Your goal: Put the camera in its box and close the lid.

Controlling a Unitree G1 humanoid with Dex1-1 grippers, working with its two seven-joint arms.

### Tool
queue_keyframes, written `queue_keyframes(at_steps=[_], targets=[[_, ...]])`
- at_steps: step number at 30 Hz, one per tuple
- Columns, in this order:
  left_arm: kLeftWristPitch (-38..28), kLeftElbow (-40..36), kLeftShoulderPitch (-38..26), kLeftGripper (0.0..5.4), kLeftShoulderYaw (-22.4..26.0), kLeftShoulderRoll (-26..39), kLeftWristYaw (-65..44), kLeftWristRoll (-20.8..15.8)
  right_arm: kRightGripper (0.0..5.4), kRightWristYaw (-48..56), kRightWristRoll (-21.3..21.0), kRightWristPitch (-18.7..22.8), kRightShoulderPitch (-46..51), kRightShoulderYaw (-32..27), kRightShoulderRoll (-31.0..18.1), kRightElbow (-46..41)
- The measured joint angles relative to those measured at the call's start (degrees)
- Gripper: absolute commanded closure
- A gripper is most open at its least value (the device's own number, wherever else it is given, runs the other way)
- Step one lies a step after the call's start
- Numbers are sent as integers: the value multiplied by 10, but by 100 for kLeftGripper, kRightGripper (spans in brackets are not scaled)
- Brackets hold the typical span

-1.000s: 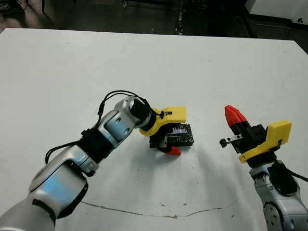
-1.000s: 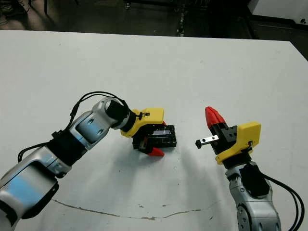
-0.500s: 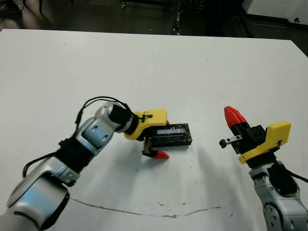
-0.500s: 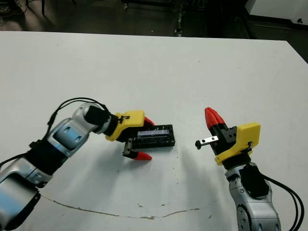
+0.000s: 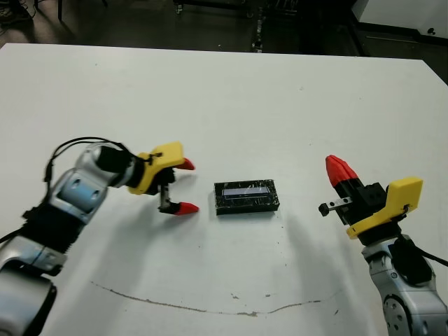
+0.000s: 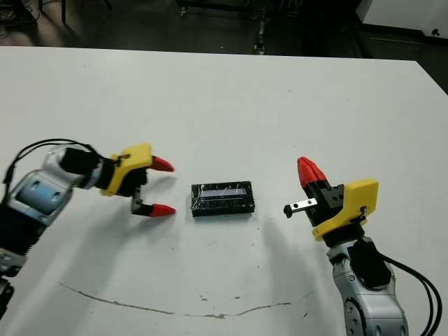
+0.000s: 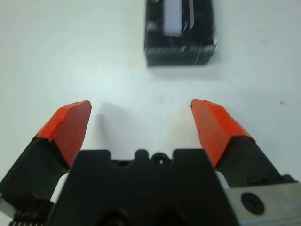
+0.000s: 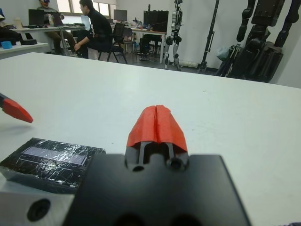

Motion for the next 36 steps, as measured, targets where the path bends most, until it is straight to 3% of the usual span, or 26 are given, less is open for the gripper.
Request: queue_keyframes(at_steps=[3, 8, 12, 17, 22, 27, 32, 36], targets=[[44, -43, 32, 2, 37, 15, 19, -21, 540, -1, 0, 0, 0, 1, 0, -1], [124, -160, 79, 27, 161, 14, 109, -93, 540, -1, 0, 0, 0, 1, 0, -3], [146, -246, 135, 86, 260, -58, 229, -159, 540, -3, 1, 1, 1, 1, 1, -4], [121, -313, 193, 161, 310, -152, 346, -197, 540, -7, 1, 1, 1, 1, 3, -4], [68, -345, 228, 228, 311, -201, 399, -208, 540, -9, 1, 1, 0, 1, 4, -3], [28, -356, 250, 296, 282, -246, 428, -216, 540, -10, 1, 1, 0, 1, 6, -2], [-4, -357, 253, 374, 204, -284, 450, -190, 540, -11, 2, 0, 0, 0, 9, 0], [8, -348, 218, 433, 142, -296, 467, -166, 540, -12, 1, 0, -1, 0, 11, 3]])
